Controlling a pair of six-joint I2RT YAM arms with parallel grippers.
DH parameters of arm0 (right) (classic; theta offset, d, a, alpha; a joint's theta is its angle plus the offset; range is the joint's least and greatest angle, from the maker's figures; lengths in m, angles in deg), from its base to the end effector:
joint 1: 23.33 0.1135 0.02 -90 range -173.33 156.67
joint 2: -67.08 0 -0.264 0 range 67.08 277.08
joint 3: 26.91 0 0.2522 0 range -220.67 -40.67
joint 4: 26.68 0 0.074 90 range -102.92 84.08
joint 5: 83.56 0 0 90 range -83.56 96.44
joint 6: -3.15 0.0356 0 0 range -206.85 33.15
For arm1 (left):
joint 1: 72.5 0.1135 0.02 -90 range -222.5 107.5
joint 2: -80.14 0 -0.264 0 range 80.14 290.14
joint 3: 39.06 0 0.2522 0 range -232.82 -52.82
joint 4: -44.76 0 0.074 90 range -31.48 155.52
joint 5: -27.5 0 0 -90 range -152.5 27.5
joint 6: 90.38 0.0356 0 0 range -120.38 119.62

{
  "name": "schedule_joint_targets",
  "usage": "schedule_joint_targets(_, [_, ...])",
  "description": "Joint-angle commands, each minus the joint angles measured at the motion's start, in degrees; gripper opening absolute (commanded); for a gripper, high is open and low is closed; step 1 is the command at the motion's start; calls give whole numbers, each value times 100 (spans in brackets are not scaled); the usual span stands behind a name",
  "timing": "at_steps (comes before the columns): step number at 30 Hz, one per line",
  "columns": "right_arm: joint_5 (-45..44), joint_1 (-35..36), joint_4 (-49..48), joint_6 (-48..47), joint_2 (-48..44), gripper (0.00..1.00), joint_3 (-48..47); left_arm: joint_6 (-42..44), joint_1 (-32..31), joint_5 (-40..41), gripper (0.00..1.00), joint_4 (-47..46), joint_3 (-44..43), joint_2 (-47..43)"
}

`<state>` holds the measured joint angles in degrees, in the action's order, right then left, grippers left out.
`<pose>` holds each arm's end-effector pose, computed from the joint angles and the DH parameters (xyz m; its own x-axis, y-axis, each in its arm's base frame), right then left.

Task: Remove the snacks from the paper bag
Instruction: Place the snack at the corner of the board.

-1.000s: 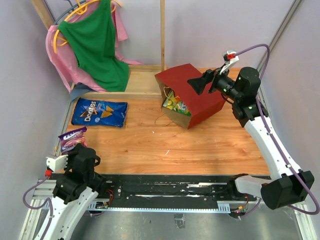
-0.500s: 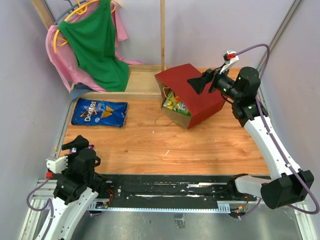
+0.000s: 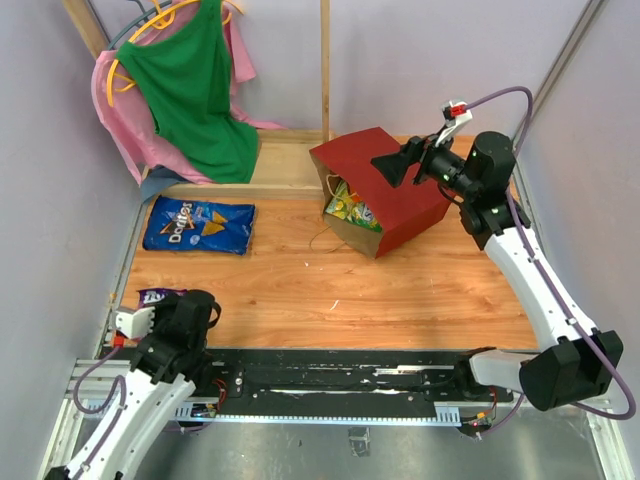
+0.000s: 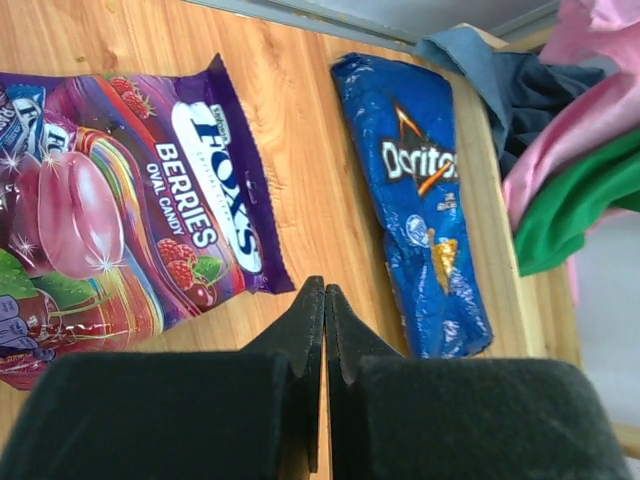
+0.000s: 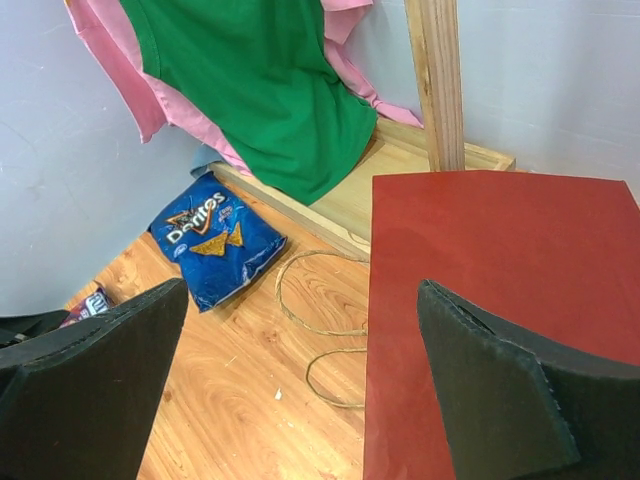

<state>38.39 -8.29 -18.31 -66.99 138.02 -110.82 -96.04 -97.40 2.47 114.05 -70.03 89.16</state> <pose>0.2688 0.0917 0.4280 -0.1750 0.2515 -0.9519 -0.7125 0.6349 0.2987 0.0621 0.0067 0.1837 0.4427 -0.6697 -0.5962 -0.6264 0.2448 -0.7401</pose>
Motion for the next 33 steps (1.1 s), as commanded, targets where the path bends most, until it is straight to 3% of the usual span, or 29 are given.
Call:
schedule_joint_targets(1, [137,-21,-302,121,55,99,17,1062,121,311,0,-1516,177,676])
schedule_joint_targets(2, [150,-4,-312,128,67,99,11,2324,292,37,1,-2662,222,908])
schedule_joint_targets(3, [164,2,-321,124,87,99,4,3089,584,-521,0,-3952,219,1326])
schedule_joint_targets(4, [176,12,-322,128,98,99,-12,3363,976,-1164,0,-4425,125,1750])
schedule_joint_targets(8, [128,16,-230,45,73,99,-25,4168,2603,-3462,1,-5504,-488,3064])
schedule_joint_targets(10, [103,17,-188,-5,73,99,-42,4178,3152,-4079,1,-5599,-759,3411])
schedule_joint_targets(12, [95,16,-183,-18,78,99,-53,3859,3555,-4154,0,-5082,-1167,3603])
schedule_joint_targets(16, [93,29,-201,-19,96,99,-46,2949,3795,-3431,1,-3339,-1984,3912])
schedule_joint_targets(20, [51,123,-208,-63,99,99,-39,2322,4009,-3214,1,-2294,-2048,4308])
schedule_joint_targets(26, [62,216,-180,-94,99,98,-77,2354,4708,-4050,8,-2935,-997,4386])
schedule_joint_targets(33, [128,238,-242,40,240,99,-110,2165,4754,-3665,20,-3109,-726,4487])
